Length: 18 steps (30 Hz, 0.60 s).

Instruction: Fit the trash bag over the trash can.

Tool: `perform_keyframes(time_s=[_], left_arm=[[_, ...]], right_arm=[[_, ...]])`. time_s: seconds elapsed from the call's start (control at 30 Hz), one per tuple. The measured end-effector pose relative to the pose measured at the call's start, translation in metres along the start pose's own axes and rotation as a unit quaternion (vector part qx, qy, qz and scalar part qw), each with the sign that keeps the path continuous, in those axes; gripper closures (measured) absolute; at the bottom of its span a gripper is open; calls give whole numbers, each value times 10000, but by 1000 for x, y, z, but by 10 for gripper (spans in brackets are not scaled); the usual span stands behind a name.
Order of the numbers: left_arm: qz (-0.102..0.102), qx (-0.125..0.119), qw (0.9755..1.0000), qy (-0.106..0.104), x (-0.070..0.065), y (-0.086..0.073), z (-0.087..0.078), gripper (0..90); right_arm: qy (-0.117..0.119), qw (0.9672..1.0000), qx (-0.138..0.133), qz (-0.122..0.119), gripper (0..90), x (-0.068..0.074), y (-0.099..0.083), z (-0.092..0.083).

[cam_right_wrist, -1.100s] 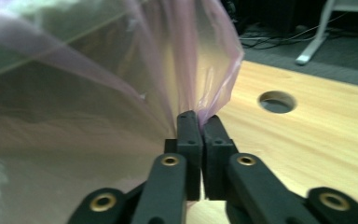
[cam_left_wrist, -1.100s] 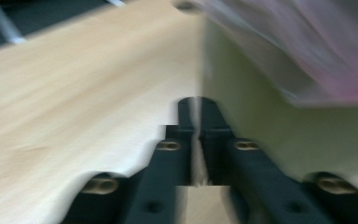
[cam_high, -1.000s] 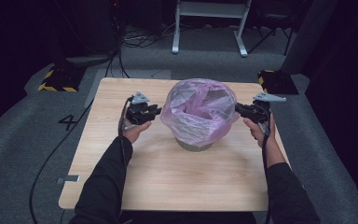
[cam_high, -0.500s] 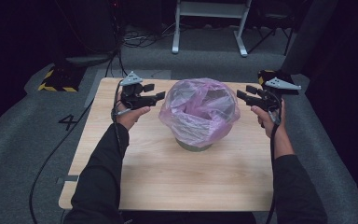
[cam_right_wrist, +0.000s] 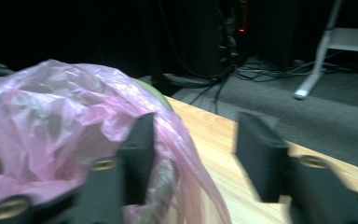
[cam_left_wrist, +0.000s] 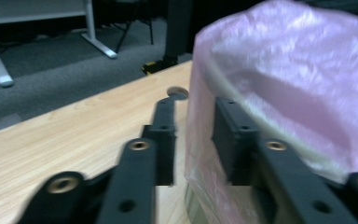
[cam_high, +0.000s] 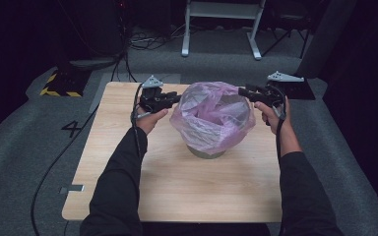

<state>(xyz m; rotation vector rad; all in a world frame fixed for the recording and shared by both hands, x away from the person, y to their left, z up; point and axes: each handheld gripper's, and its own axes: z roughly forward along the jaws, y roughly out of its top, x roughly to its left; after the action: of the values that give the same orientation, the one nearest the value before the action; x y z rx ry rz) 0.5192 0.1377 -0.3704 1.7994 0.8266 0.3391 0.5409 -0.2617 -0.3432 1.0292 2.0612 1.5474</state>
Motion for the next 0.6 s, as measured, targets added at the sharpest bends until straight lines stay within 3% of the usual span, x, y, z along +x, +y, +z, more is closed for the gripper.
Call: perform_keyframes(time_s=[0.07,0.23,0.33,0.47,0.6], left_arm=[[21,40,10000,-27,0,-2,2,764],[132,70,9999,-82,-3,-4,7,896],[217,132,9996,-80,-7,-4,11,898],[260,225,9994,-16,-10,-4,16,900],[251,304,9992,-4,-10,-7,20,900]], right_arm=[[-82,9999,44,-65,616,-1,1,2],[-26,10000,-12,-70,817,-2,4,6],[-114,9998,42,-154,889,0,6,10],[-298,9992,159,-223,900,1,4,18],[-381,9990,215,-72,900,-4,-1,22]])
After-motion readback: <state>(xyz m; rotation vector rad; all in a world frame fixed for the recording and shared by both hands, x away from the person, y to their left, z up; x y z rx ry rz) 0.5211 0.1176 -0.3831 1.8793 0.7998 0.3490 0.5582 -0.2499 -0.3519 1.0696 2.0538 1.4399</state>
